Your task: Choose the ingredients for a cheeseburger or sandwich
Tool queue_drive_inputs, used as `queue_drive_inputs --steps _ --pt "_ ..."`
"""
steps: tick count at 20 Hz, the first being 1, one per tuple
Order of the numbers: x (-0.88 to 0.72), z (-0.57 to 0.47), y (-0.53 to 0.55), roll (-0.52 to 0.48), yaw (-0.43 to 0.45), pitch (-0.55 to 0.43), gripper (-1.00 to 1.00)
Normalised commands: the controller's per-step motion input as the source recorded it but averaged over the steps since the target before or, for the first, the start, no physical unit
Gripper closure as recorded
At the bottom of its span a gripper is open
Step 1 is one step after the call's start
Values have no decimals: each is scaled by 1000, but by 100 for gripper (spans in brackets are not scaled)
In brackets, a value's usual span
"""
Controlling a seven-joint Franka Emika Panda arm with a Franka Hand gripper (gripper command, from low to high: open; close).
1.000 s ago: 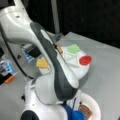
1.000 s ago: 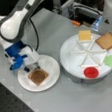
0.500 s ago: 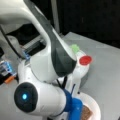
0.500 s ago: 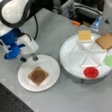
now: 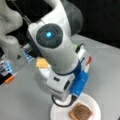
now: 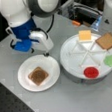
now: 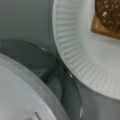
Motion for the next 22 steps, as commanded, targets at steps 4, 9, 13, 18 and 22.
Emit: queue_drive_inputs --steps 4,9,13,18,22 --pt "-593 -34 356 -379 -29 -178 -100" --pt "-607 -108 339 -226 54 -213 -100" --pt "-501 -158 295 -242 85 -138 -100" --pt "-422 -234 308 -226 35 -151 -100" --pt "-462 -242 308 -197 -10 -171 -100"
